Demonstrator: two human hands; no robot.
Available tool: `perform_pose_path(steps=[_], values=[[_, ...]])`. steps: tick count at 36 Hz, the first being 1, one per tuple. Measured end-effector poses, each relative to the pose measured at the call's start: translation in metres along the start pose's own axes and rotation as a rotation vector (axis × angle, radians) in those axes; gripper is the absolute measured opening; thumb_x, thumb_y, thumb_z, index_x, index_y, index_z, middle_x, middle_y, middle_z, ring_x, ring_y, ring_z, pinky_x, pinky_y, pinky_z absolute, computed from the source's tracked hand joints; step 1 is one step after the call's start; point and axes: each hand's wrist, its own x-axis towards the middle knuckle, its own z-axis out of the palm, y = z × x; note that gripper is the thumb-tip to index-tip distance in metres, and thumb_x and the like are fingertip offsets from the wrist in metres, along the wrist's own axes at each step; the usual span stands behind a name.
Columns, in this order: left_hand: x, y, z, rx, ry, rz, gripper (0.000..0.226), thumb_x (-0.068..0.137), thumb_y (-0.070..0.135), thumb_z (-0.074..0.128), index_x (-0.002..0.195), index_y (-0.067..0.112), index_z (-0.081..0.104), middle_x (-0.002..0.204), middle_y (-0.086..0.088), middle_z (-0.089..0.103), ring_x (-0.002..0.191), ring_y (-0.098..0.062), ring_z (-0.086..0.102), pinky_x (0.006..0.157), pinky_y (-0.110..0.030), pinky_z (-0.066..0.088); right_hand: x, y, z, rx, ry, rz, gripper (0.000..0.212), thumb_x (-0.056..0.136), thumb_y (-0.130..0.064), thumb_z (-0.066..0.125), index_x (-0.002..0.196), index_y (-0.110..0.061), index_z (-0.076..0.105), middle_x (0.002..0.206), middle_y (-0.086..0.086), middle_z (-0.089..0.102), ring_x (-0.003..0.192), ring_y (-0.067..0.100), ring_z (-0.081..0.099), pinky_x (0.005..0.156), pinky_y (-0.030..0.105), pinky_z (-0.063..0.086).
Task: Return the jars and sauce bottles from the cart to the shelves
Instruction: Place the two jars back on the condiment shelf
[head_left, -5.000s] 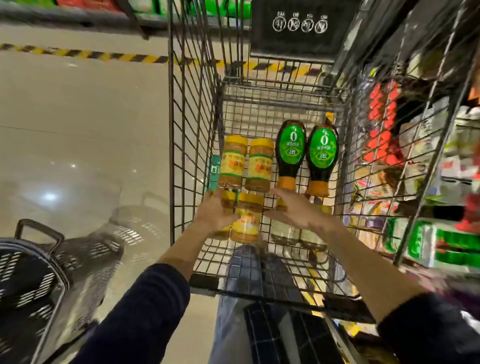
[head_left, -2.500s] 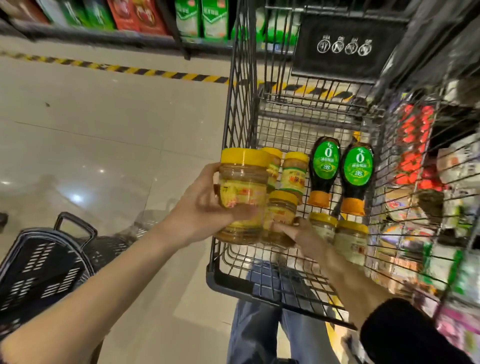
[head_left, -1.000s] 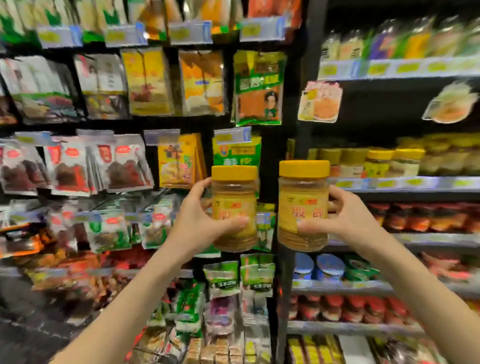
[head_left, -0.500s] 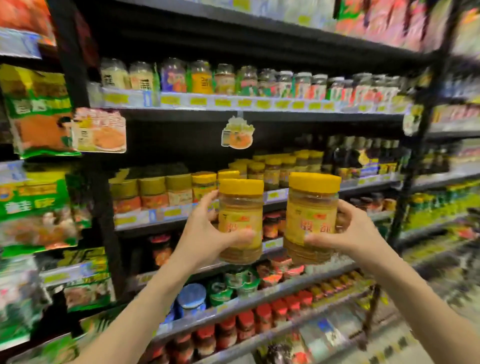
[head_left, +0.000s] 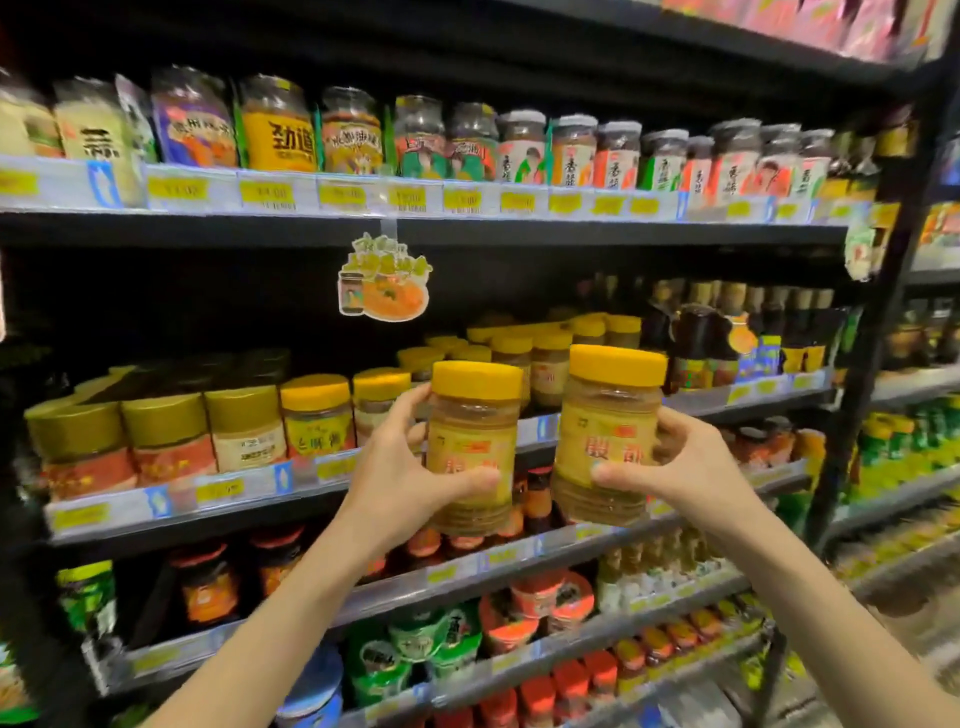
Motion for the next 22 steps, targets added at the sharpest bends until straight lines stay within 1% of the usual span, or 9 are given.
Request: perform_pose_path(steps=[2,5,6,8,11,12,15,18,22], values=[[0.016,-0.007,0.004,0.012,0.018,-0.003,0.109,0.041,0.045,0.081,0.138,0.029,0.032,0.115,0.022,0.050,0.114,-0.007,0.052,0.091,-0.033,0.052,0.024,0.009,0.001,0.004,-0.017,0.003,0.048,0.056,-0.010,0.085,0.100,-0.015,0.066,0.080,-0.012,0.075,0.076,0.001,0.070,0.058,0.011,0.051],[0.039,-0.016,0.007,-0.006,0.035,-0.015,0.107,0.044,0.039,0.082,0.138,0.029,0.031,0.108,0.026,0.051,0.099,0.003,0.057,0.077,-0.017,0.053,0.058,0.019,0.004,0.004,-0.055,0.005,0.049,0.055,-0.012,0.085,0.099,-0.016,0.065,0.083,-0.010,0.076,0.077,0.001,0.070,0.059,0.011,0.052],[0.046,-0.018,0.008,-0.006,0.038,-0.021,0.107,0.045,0.038,0.083,0.138,0.029,0.031,0.108,0.025,0.052,0.096,0.006,0.057,0.075,-0.015,0.053,0.069,0.021,0.006,0.001,-0.066,-0.002,0.049,0.055,-0.012,0.085,0.100,-0.016,0.065,0.085,-0.008,0.075,0.078,0.001,0.070,0.060,0.011,0.052],[0.059,-0.023,0.007,0.002,0.049,-0.035,0.108,0.042,0.040,0.083,0.138,0.030,0.032,0.110,0.020,0.057,0.096,0.003,0.060,0.078,-0.020,0.055,0.089,0.026,0.010,-0.009,-0.089,-0.015,0.049,0.056,-0.011,0.086,0.100,-0.016,0.065,0.090,-0.008,0.073,0.078,-0.001,0.069,0.060,0.010,0.052],[0.074,-0.030,0.003,0.000,0.073,-0.056,0.106,0.040,0.045,0.083,0.133,0.036,0.035,0.113,0.011,0.063,0.099,-0.008,0.065,0.085,-0.034,0.056,0.118,0.033,0.018,0.004,-0.118,-0.035,0.046,0.057,-0.005,0.085,0.095,-0.019,0.064,0.083,-0.013,0.072,0.073,-0.005,0.068,0.059,0.008,0.050],[0.078,-0.031,0.001,0.006,0.082,-0.058,0.103,0.040,0.045,0.083,0.131,0.038,0.035,0.113,0.010,0.064,0.099,-0.009,0.066,0.085,-0.034,0.056,0.127,0.036,0.020,0.001,-0.129,-0.041,0.047,0.056,-0.005,0.085,0.095,-0.020,0.063,0.082,-0.014,0.072,0.074,-0.006,0.068,0.059,0.008,0.050],[0.083,-0.035,-0.004,0.030,0.112,-0.063,0.097,0.042,0.040,0.082,0.128,0.039,0.036,0.109,0.013,0.064,0.094,-0.005,0.066,0.077,-0.022,0.056,0.151,0.043,0.030,-0.023,-0.166,-0.064,0.055,0.055,-0.007,0.087,0.102,-0.018,0.061,0.093,-0.008,0.070,0.079,-0.003,0.069,0.064,0.011,0.053],[0.085,-0.038,-0.009,0.049,0.150,-0.082,0.095,0.046,0.032,0.083,0.129,0.034,0.036,0.105,0.016,0.062,0.088,0.002,0.066,0.067,-0.011,0.053,0.173,0.051,0.041,-0.019,-0.187,-0.076,0.065,0.053,-0.010,0.088,0.111,-0.014,0.058,0.099,-0.003,0.070,0.087,0.004,0.069,0.073,0.020,0.057],[0.081,-0.036,-0.014,0.063,0.202,-0.104,0.092,0.045,0.030,0.081,0.124,0.036,0.036,0.099,0.017,0.063,0.083,0.011,0.064,0.062,-0.008,0.051,0.199,0.058,0.058,-0.009,-0.228,-0.097,0.070,0.054,-0.013,0.088,0.116,-0.011,0.055,0.104,0.000,0.069,0.094,0.010,0.067,0.078,0.025,0.056]])
